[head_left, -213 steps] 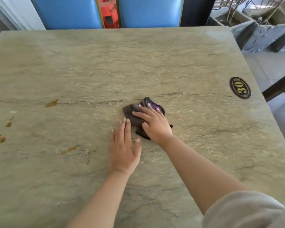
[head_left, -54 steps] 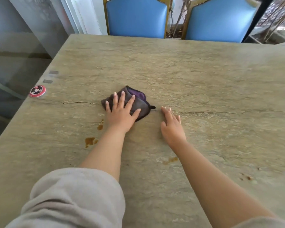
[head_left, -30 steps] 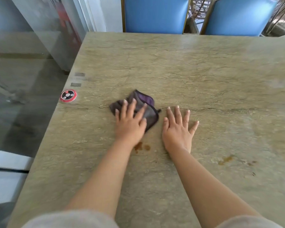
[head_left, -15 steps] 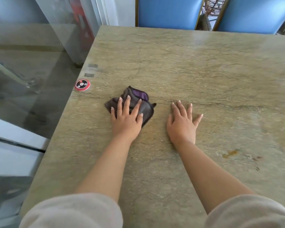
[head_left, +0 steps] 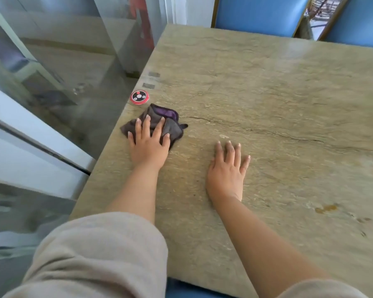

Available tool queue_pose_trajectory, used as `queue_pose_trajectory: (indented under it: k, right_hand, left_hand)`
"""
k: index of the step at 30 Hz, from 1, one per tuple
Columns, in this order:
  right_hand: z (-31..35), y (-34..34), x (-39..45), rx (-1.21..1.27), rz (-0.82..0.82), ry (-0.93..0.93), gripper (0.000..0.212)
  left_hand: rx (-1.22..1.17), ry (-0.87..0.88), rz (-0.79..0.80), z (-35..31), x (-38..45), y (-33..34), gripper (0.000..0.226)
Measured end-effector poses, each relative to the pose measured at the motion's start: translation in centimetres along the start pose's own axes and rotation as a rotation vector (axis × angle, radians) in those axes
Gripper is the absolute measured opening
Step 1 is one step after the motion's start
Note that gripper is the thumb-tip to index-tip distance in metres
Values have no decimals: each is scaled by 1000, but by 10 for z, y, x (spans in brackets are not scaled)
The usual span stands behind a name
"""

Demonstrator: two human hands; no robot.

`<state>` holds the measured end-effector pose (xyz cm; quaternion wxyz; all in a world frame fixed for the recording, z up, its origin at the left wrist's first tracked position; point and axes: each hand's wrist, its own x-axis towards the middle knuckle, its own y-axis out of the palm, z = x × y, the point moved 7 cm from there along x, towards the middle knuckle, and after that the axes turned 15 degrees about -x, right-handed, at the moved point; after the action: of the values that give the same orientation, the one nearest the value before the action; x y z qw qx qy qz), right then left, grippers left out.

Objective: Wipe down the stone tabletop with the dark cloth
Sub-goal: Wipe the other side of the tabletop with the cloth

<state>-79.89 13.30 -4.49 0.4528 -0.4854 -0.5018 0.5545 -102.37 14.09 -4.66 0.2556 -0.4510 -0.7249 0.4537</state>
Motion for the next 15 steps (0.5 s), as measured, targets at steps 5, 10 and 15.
queue_pose_trajectory:
  k: [5,10,15]
  right_hand:
    - [9,-5,-3,-33,-4,-87,51]
    - [10,-7,-5,10,-60,-139,50]
    - [9,-7,-4,33,-66,-130,49]
  left_hand:
    - [16,150,6,-13,-97,9,54]
    - [74,290,117,15,-100,1,55]
    - [44,-68,36,15,-40,-2,54]
